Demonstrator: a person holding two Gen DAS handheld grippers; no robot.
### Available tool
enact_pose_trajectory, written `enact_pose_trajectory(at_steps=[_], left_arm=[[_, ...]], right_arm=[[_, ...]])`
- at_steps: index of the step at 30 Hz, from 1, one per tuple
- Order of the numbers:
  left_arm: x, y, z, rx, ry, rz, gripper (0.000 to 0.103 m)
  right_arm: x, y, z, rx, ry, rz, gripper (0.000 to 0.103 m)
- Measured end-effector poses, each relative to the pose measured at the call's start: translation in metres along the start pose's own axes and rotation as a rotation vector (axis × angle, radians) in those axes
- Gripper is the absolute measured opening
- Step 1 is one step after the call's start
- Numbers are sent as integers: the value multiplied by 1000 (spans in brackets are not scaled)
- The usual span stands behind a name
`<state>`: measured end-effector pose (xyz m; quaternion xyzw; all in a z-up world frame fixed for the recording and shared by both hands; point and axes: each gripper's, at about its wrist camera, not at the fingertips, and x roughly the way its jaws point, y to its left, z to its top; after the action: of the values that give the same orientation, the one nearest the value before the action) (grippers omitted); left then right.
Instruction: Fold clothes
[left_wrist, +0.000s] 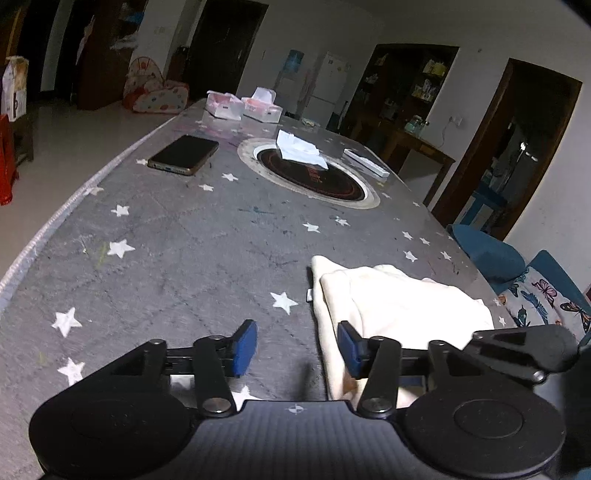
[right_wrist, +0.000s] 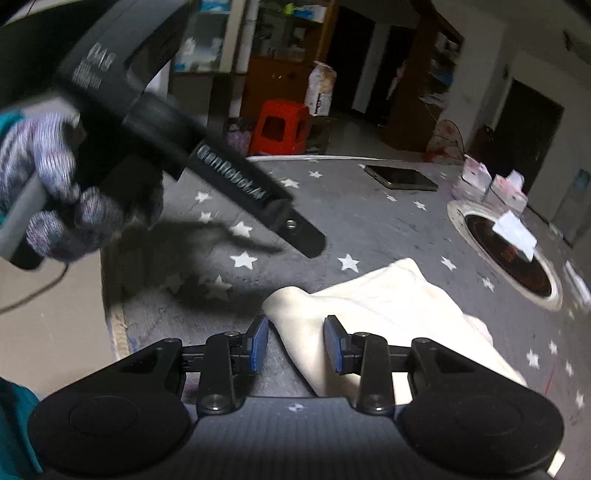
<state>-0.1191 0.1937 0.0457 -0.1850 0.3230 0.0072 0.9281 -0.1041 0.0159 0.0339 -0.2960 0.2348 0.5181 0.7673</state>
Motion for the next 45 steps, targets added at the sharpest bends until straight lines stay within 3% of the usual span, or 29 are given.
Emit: enact_pose_trajectory(at_steps=[2,5,8,13,24,27,30,33,38,45], left_arm=[[2,1,1,-34,15,-14,60],[7,7,3,-123,39,-37,70],[13,10,5,-210,62,-70,71],[24,10,7,-345,107,-129,71],[56,14,1,-659,219,-244,69],[61,15,-2,-687,229,-259,57],[65,17,-5,-708,240,-265,35],[67,16,-6,-694,239,-267,25],[67,16,-5,-670,232,-260,20],[66,9,-8,-608,202,-238,20]], right_arm=[[3,4,1,-28,3,-13,31],[5,5,1,-34,-3,-34,15],[0,-11,2,56,-27,-18,9],[-17,-30,4,162,-79,4,7],[-34,-42,1,217,-141,8,6],[-33,-43,-2,234,-147,15,6],[-33,-40,-5,242,-145,26,6],[-31,-40,-9,262,-144,41,7],[-37,-46,-19,326,-152,39,12],[-60,-83,-62,483,-122,-110,25]])
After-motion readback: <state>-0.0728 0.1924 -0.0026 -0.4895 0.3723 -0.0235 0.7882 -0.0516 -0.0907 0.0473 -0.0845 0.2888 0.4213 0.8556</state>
